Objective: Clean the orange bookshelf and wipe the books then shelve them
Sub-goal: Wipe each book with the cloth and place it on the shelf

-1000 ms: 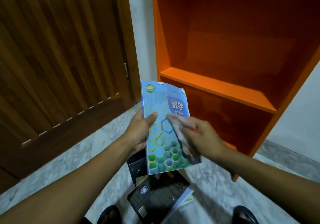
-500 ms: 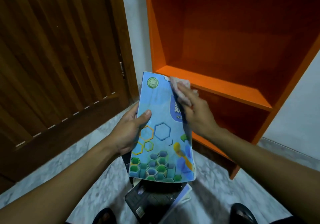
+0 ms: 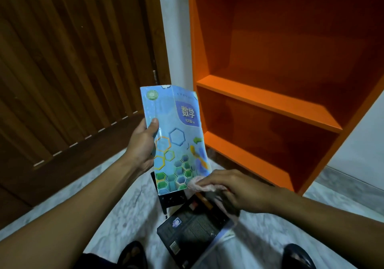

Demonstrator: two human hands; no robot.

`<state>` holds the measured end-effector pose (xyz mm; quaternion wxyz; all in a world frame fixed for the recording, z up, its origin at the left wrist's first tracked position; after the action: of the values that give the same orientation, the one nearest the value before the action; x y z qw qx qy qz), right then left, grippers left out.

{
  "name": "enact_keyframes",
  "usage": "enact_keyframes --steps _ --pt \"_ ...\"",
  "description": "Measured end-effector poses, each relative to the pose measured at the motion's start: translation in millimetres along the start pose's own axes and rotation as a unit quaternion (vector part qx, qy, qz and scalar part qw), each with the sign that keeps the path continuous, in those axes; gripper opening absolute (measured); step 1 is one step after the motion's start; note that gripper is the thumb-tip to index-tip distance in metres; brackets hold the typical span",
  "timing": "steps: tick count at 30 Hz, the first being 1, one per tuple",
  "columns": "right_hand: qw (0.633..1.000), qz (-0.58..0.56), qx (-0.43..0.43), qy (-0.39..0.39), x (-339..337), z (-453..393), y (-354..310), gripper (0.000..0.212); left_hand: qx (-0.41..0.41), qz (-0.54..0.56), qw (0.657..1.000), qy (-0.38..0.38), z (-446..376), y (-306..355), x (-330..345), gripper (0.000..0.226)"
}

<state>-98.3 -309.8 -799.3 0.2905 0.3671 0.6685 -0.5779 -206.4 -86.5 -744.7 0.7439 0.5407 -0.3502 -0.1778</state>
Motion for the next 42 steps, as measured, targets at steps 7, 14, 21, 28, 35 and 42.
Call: enact_keyframes --steps 7,14,21,28,35,42 --pt "0.942 -0.251 0.117 0.191 -66 -17 -14 0.019 0.036 -0.111 0.993 -0.009 3 -11 11 0.025" --pt "0.841 -0.257 0.04 0.474 -105 -62 -23 0.029 0.014 -0.082 0.992 -0.099 17 -30 42 0.03" --pt "0.956 0.043 0.061 0.284 -34 -82 -17 0.049 -0.024 0.038 0.993 -0.108 23 -32 68 0.029" --pt "0.98 0.068 0.017 0.184 -9 -66 -35 0.048 -0.039 0.134 0.989 -0.043 6 -16 42 0.033" --pt "0.972 0.166 -0.115 0.122 12 -45 -39 0.062 -0.036 0.143 0.988 0.042 -1 -1 16 0.033" --pt "0.952 0.153 -0.235 0.124 17 -27 -31 0.03 -0.015 0.123 0.99 0.062 -3 6 4 0.026"
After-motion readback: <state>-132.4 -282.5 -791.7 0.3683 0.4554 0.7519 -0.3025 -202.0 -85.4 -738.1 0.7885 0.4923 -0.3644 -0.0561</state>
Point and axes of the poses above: each hand's wrist, its own z-axis away from the middle knuckle, its own x-axis out of the palm, y = z × x, the point moved 1 cm from there along -z, towards the middle knuckle, and after that the axes turned 3 degrees about -x, right-handed, at the moved point
